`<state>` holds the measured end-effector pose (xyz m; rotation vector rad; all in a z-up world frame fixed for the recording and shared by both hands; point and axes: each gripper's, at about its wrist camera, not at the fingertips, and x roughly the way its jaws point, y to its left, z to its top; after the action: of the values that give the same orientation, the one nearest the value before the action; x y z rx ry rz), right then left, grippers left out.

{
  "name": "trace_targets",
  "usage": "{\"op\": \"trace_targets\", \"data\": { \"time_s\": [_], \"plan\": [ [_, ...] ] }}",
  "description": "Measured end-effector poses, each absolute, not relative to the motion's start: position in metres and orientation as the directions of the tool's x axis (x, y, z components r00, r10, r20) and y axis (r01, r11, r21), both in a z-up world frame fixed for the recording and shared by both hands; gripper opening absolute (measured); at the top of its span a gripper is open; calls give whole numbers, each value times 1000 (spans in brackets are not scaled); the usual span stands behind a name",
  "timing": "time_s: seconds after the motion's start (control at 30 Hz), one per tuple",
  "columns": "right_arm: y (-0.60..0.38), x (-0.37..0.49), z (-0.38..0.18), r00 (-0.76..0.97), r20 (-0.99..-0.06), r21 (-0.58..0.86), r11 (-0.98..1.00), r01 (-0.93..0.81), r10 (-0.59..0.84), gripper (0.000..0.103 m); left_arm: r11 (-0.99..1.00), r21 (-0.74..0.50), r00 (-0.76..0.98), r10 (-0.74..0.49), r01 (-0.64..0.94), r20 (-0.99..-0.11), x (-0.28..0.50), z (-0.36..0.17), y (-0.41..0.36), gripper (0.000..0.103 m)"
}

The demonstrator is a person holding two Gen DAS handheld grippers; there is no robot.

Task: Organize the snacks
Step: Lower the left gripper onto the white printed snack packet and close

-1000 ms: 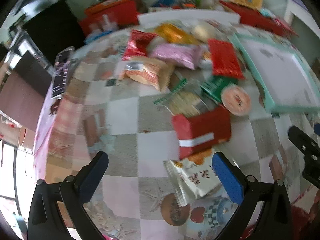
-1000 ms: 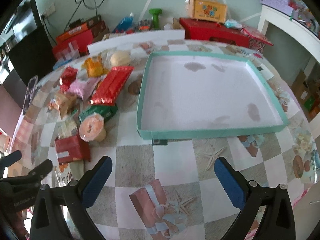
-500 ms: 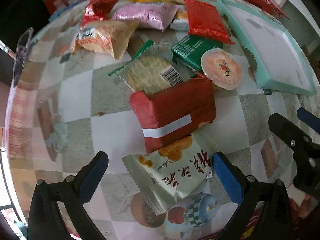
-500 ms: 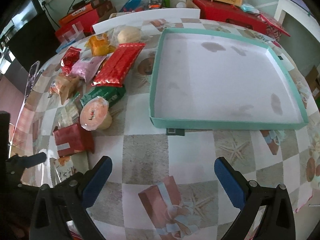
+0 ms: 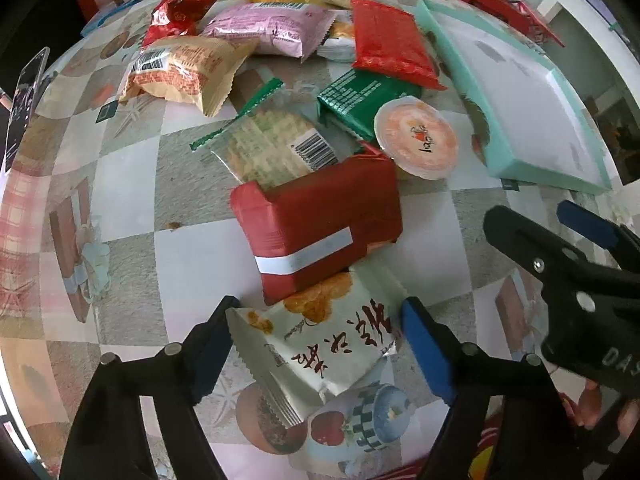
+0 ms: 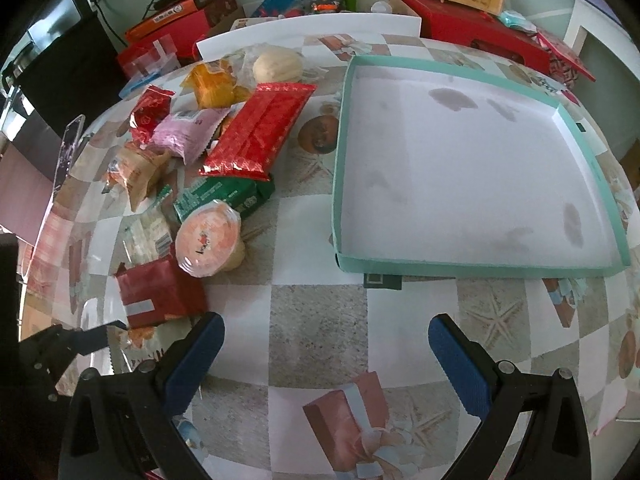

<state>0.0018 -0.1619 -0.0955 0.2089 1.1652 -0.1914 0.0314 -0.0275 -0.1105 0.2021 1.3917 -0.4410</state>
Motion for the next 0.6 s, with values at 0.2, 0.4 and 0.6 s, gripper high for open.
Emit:
{"op": "trace_targets", "data": {
  "time_s": [0.2, 0.4, 0.6],
  "plan": [
    [-158, 11, -93, 387, -921, 60, 965, 256, -45, 103, 896, -174, 83, -226, 408, -970, 29, -101, -15, 73],
    [-151, 18, -90, 391, -920, 66, 965, 253, -40, 103, 894, -218, 68, -264, 390, -962, 34, -100, 3, 65],
    [-140, 22, -88, 396, -918, 73, 969, 236, -27, 103, 901, -271, 71, -312, 340, -948, 36, -93, 30, 64]
  ]
}}
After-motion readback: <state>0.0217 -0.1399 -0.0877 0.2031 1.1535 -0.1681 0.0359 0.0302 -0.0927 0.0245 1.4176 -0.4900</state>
